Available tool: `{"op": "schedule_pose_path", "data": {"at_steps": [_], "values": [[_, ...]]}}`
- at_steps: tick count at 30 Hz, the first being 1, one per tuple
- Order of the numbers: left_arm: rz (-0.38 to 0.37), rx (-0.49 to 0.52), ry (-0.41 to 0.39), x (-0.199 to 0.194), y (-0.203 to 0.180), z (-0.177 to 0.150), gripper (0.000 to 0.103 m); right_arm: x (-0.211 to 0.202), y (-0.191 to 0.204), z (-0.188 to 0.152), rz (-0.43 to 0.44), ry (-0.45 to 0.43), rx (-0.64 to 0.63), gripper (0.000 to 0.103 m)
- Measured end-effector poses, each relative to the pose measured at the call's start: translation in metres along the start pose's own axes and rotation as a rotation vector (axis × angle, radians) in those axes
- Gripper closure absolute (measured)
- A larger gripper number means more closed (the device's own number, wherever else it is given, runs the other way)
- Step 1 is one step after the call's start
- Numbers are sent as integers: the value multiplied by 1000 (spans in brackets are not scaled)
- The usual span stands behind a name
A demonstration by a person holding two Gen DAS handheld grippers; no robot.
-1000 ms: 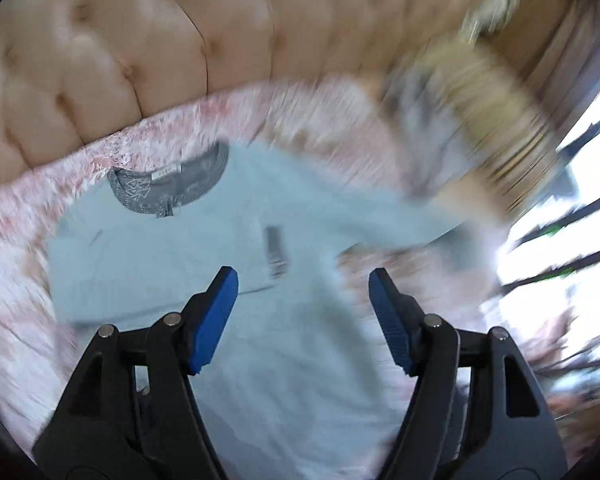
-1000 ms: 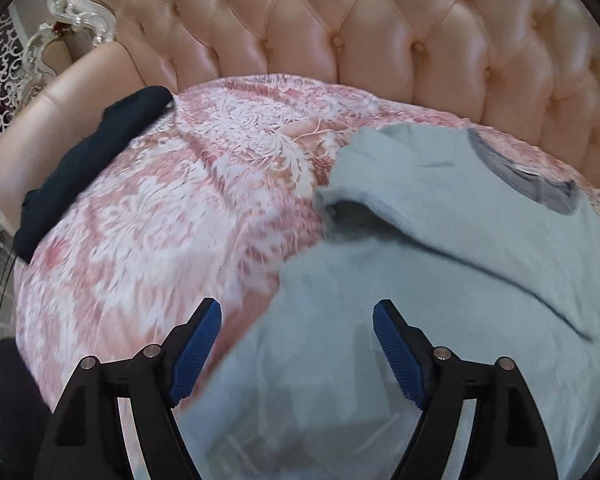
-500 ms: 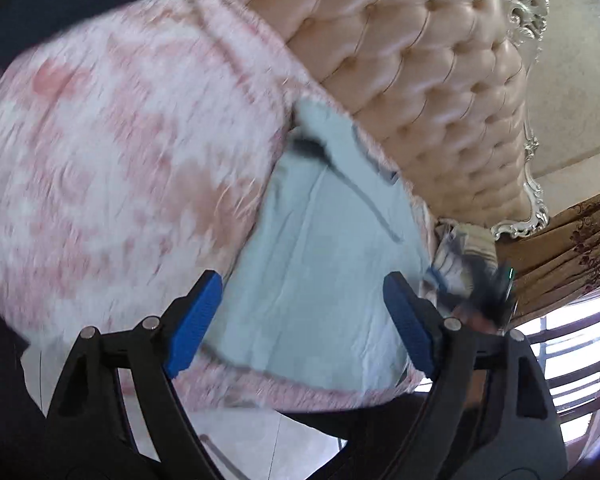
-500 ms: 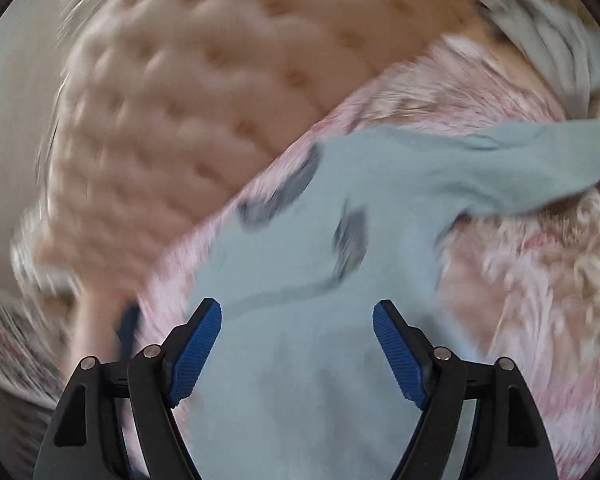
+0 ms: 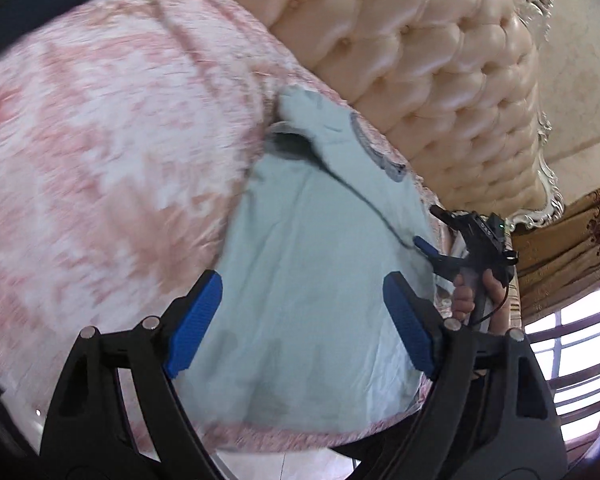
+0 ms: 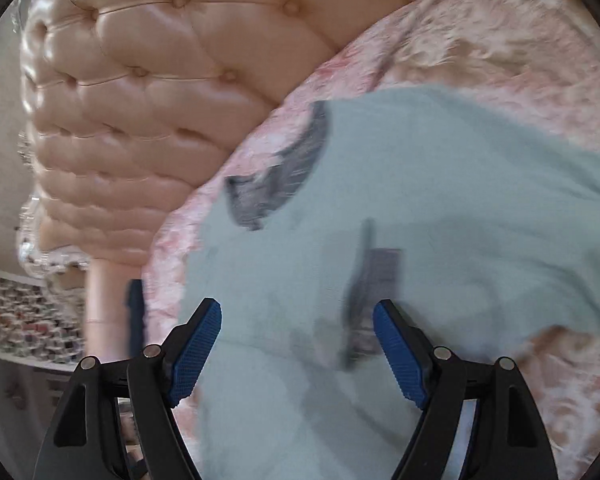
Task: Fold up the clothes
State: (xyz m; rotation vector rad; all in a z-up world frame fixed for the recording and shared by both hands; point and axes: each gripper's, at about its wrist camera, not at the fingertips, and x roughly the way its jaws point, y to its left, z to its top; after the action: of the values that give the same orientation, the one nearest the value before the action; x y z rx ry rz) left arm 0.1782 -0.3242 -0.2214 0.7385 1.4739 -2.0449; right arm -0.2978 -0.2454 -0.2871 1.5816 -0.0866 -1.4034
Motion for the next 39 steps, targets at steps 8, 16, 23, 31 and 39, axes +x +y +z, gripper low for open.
{"op": "schedule_pose_path", "data": {"at_steps": [8,16,23,31,39], "values": [[16,98,0,26,-28,12,19,18,1,6,17,13,6,24],[-214,-42,41,58,-9,33,20,19,4,7,-32,-15,-27,24],[-252,-497,14,95,53,85,46,22,1,8,-25,-56,-40,15],[-284,-796,-20,134,79,98,48,22,-7,12,66,-83,18,15],[-255,-751,-25,147,78,105,84,19,-20,17,91,-78,67,62]]}}
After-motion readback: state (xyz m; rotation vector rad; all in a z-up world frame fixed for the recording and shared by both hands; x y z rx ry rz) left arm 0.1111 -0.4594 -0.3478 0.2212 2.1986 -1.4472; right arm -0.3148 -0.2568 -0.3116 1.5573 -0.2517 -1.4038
